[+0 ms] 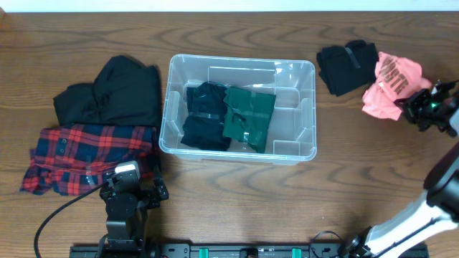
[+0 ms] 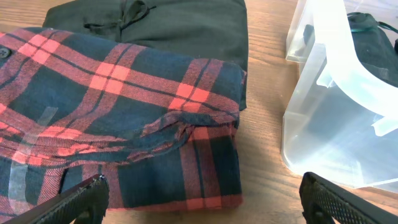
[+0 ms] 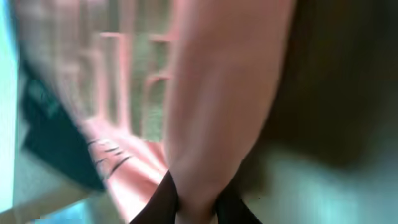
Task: Pack container
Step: 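Move right gripper to the pink shirt and grasp it, then carry the pink shirt into the bin's right side and release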
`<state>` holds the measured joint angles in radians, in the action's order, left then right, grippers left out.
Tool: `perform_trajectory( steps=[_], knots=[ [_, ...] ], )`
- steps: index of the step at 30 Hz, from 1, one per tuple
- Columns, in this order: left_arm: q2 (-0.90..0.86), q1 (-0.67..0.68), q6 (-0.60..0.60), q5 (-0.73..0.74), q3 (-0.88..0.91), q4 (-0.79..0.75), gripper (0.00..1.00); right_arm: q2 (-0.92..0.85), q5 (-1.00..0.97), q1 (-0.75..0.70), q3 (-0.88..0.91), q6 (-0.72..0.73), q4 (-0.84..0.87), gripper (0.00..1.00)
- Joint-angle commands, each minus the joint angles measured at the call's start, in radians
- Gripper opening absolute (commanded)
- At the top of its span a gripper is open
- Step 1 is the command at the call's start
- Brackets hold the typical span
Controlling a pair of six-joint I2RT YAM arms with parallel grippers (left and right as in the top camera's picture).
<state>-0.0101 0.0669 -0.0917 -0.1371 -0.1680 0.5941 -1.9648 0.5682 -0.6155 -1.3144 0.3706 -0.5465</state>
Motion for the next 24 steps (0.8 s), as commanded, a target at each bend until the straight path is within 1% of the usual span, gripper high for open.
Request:
perform_trajectory(
  steps=[1, 4, 7, 8, 11, 14, 17, 21, 24],
  knots=[
    [0.007, -0.005, 0.013, -0.005, 0.013, -0.002, 0.98, 0.272, 0.013, 0.039, -0.008, -0.103, -0.084, 0.05],
    [0.007, -0.005, 0.013, -0.005, 0.013, -0.002, 0.98, 0.487, 0.013, 0.095, -0.008, -0.149, -0.194, 0.05],
    [0.007, -0.005, 0.013, -0.005, 0.013, -0.002, 0.98, 0.656, 0.023, 0.162, -0.008, -0.147, -0.256, 0.06],
    [0.007, -0.005, 0.013, -0.005, 0.013, -0.001, 0.98, 0.755, 0.048, 0.220, -0.008, -0.137, -0.275, 0.07],
    [0.007, -0.005, 0.013, -0.005, 0.013, -0.002, 0.98, 0.853, 0.087, 0.320, -0.008, -0.081, -0.284, 0.06],
    [0.007, -0.005, 0.013, -0.005, 0.013, -0.002, 0.98, 0.894, 0.098, 0.438, -0.007, -0.031, -0.299, 0.04],
    [0.007, -0.005, 0.013, -0.005, 0.013, -0.002, 0.98, 0.883, 0.095, 0.550, -0.003, 0.008, -0.303, 0.01],
    [0.007, -0.005, 0.013, -0.005, 0.013, -0.002, 0.98, 0.820, 0.085, 0.686, 0.008, 0.061, -0.241, 0.02],
    [0.007, -0.005, 0.013, -0.005, 0.013, -0.002, 0.98, 0.742, 0.040, 0.772, 0.008, 0.137, -0.167, 0.02]
  ],
)
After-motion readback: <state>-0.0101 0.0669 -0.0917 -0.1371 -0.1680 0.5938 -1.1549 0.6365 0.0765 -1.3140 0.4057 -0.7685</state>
